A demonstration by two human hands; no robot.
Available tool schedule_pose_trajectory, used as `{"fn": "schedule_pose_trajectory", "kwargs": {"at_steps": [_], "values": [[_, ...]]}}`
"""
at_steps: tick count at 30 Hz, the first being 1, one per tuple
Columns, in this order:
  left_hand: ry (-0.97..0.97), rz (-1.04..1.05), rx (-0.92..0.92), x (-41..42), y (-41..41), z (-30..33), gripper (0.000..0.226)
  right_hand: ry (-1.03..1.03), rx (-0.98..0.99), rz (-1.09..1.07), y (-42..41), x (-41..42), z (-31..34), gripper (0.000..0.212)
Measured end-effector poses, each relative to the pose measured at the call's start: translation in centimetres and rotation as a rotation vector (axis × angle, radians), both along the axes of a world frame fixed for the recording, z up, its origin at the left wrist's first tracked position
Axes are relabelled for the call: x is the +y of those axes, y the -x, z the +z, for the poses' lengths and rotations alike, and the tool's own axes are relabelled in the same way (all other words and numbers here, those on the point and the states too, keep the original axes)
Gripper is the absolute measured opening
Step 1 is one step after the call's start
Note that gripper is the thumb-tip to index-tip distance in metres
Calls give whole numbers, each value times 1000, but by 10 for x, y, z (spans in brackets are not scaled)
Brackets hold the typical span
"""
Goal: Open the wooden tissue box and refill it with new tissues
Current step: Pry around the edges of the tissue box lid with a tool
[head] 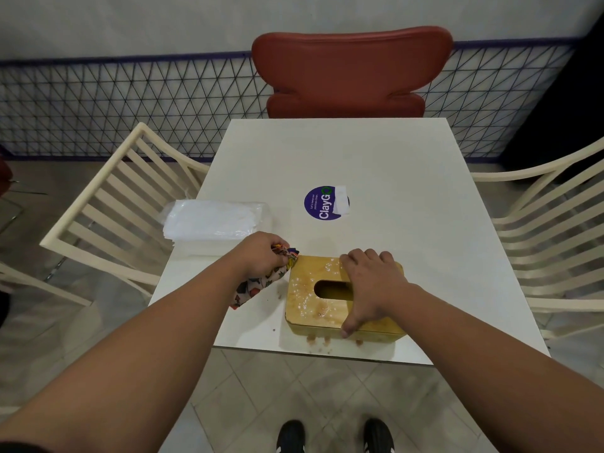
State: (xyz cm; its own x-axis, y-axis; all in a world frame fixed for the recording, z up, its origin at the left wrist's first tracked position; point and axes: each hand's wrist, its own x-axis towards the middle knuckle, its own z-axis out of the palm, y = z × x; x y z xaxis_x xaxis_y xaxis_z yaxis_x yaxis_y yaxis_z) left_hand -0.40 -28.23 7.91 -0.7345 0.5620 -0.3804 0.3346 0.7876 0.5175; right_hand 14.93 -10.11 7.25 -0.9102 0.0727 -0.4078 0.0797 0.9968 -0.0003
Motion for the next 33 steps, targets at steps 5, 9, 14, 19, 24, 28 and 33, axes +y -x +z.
{"fn": "schedule_pose_trajectory", "kwargs": {"at_steps": [5, 9, 14, 19, 24, 28, 33], "values": [[107, -73, 54, 2, -2, -2, 25, -7, 1, -1, 0, 0, -1, 134], [114, -91, 102, 1, -5, -1, 22, -10, 1, -3, 0, 0, -1, 135], [97, -75, 175, 3, -15, -4, 19, -2, -1, -6, -1, 0, -1, 135], [119, -140, 137, -9, -26, -5, 17, -5, -3, 0, 0, 0, 0, 136], [61, -68, 164, -9, -34, -10, 15, -6, -8, -3, -2, 0, 1, 136], [106, -173, 131, -14, -40, -9, 16, -1, -9, -2, -1, 0, 0, 135], [108, -128, 217, 3, -28, -2, 20, 0, -9, -7, -1, 1, 0, 134]]}}
